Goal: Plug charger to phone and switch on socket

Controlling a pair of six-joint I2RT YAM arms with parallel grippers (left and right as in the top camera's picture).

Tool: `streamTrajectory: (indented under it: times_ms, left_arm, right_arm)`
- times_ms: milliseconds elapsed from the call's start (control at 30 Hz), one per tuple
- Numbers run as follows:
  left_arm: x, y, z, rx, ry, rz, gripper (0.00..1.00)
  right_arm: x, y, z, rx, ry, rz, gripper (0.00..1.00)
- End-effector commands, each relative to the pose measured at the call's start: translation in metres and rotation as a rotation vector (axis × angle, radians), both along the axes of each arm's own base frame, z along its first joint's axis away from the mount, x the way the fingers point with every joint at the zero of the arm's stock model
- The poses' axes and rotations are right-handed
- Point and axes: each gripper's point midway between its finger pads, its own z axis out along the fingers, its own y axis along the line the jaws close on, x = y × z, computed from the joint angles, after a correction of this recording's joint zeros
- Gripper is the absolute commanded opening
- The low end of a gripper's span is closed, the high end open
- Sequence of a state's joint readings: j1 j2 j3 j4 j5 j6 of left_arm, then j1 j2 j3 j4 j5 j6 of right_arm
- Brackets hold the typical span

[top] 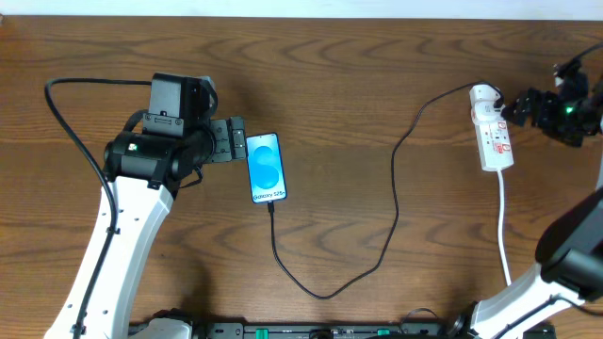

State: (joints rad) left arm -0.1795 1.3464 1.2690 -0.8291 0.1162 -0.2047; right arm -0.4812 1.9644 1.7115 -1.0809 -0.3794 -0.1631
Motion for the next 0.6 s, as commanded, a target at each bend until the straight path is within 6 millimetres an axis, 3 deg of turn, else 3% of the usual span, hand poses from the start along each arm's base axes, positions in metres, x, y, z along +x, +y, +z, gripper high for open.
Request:
streamTrajectory:
  times_ms: [0, 233, 567]
  left_arm:
    - [0.003, 0.002, 0.006, 0.020, -0.021, -0.007, 0.94]
    - [0.003, 0.002, 0.006, 0.020, -0.021, -0.007, 0.94]
    - [0.003, 0.002, 0.006, 0.020, -0.021, -0.007, 0.94]
  right_arm:
    - [0.011, -0.004, -0.014, 0.000, -0.004, 0.080, 0.99]
    - [0.017, -0.001, -0.047, -0.006, 0.010, 0.192, 0.99]
    - [0.043, 0.025, -0.042, 0.024, -0.108, 0.293, 0.99]
